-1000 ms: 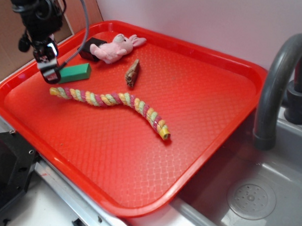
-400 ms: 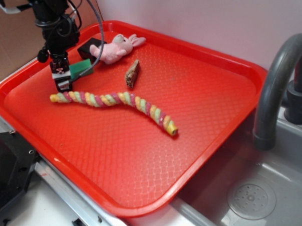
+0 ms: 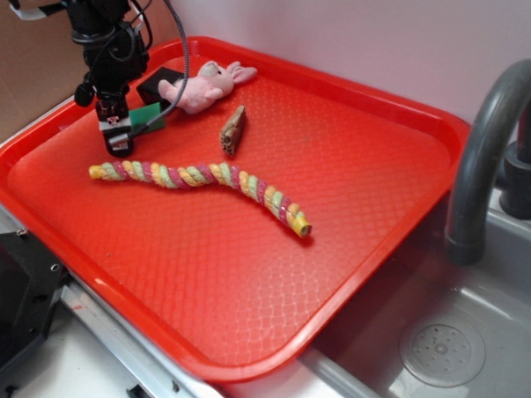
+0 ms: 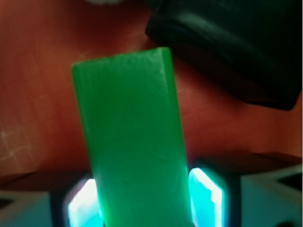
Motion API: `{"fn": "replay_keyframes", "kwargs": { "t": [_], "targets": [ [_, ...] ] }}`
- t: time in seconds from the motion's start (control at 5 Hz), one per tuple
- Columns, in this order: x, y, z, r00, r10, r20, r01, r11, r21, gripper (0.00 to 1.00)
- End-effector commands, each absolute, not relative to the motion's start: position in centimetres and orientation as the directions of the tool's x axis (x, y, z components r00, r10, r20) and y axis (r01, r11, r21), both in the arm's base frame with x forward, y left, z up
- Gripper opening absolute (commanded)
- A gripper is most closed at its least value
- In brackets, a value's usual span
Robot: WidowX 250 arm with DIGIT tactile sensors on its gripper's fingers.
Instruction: Grab the green block.
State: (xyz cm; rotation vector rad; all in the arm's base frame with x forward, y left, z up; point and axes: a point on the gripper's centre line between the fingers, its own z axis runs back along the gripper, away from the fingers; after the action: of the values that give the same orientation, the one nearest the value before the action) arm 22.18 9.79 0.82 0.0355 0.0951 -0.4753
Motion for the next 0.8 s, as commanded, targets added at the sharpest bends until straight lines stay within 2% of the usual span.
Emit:
{"fn": "replay_keyframes", "kwargs": {
  "t": [0.0, 0.2, 0.4, 0.6],
  "targets": [
    [21.1, 8.3, 5.2, 0.949, -0.271, -0.162, 0.275, 0.961, -0.002, 0.0],
    [20.6, 6.8, 10.1, 0.993, -0.025, -0.112, 0.028, 0.999, 0.024, 0.0],
    [20.1, 4.9, 15.2, 0.985, 0.134, -0.109, -0.139, 0.99, -0.031, 0.0],
    [18.7, 1.3, 20.3, 0.986, 0.149, -0.076, -0.153, 0.987, -0.047, 0.0]
  ]
}}
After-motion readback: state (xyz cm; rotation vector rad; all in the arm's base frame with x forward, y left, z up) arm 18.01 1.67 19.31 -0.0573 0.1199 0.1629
